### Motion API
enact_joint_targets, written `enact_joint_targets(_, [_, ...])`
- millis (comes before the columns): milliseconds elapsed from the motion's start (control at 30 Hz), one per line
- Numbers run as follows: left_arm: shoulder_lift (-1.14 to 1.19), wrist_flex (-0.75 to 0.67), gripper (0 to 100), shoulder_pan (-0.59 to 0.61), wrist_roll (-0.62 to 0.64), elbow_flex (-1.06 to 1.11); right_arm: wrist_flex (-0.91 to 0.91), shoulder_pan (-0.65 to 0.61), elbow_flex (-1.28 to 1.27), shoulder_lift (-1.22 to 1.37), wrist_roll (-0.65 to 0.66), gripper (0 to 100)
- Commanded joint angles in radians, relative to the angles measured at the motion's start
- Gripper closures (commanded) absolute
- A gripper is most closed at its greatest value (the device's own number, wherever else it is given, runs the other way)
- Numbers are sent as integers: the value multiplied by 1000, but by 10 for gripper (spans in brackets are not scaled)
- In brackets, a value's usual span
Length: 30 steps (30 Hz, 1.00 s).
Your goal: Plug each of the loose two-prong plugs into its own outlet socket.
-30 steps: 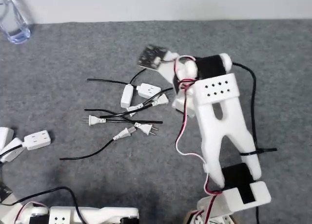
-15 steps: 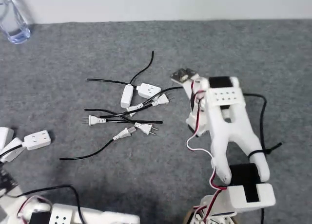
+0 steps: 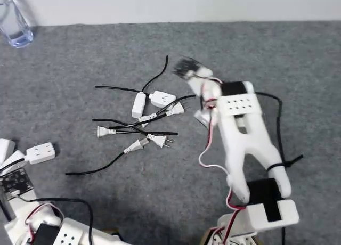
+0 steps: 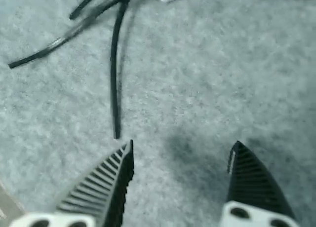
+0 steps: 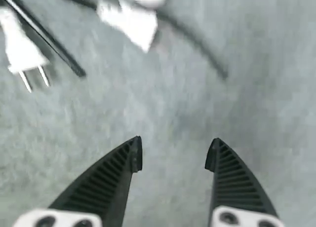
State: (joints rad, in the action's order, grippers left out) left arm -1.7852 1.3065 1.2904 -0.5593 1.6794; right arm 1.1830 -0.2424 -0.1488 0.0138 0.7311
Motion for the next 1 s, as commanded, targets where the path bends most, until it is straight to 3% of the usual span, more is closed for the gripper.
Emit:
enact_joint_targets(0, [-5,-5,705,-5,0,-12,-18,-93,143,-35,83,786])
enact_joint_targets(300, [-5,-5,705,-8,0,-10,-10,-291,377,179,104,784])
enact_joint_targets(700, [-5,-6,705,-6,0,-10,88,-298,845,705,112,783])
enact_joint_targets(967, [-5,-6,705,-6,0,-10,59,-315,956,797,-38,783])
